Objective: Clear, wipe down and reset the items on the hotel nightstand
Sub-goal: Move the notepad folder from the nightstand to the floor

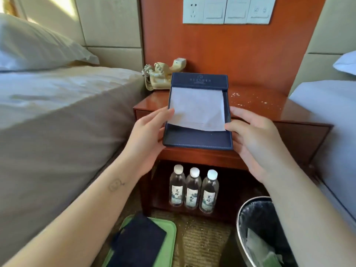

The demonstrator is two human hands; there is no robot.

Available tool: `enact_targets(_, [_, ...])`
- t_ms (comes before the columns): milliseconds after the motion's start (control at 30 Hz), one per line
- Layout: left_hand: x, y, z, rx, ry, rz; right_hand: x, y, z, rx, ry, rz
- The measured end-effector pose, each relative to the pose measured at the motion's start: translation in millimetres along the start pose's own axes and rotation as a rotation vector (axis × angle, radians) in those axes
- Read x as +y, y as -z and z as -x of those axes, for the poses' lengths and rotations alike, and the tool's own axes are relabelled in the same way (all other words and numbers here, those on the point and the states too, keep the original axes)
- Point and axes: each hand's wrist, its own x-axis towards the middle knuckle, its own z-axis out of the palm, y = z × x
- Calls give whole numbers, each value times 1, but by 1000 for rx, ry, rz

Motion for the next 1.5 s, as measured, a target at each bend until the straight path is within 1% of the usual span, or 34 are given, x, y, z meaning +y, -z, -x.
enact_targets(167, [-59,22,62,-33,71,-6,59,5,63,55,-72,69])
enact_targets(333, [-113,51,106,0,199,-41,115,8,113,44,-201,-35])
enact_targets(467, [-156,72,130,38,326,-43,163,8,141,47,-303,70])
enact_targets(700, [-241,125,178,128,638,-28,259,9,178,21,-626,116])
enact_targets(733, [-250,135,185,164,669,-25,273,9,183,14,-658,172])
enact_targets(767, [-257,145,191,208,695,-26,287,11,187,-2,-670,286])
enact_targets(867, [-270,167,204,322,743,-22,329,14,199,-131,-740,735])
enact_targets(900, [-272,172,206,340,748,-23,339,13,201,-180,-760,838])
enact_targets(967, [-274,178,207,358,751,-38,350,7,201,-254,-760,969])
enact_targets(1067, [-274,181,207,340,760,-67,351,-4,195,-292,-705,1107])
enact_targets(1133, [-276,181,207,310,772,-66,351,-8,191,-307,-704,1167])
enact_targets(1200, [-278,180,209,274,790,-54,352,-12,190,-332,-700,1177])
enact_targets(1300, [-279,181,209,229,801,-38,355,-12,190,-306,-755,1031])
enact_targets(1400, [-280,183,208,188,804,-19,354,-5,191,-156,-820,828])
enact_targets(1500, [-283,179,206,149,815,-21,347,7,188,-18,-794,740])
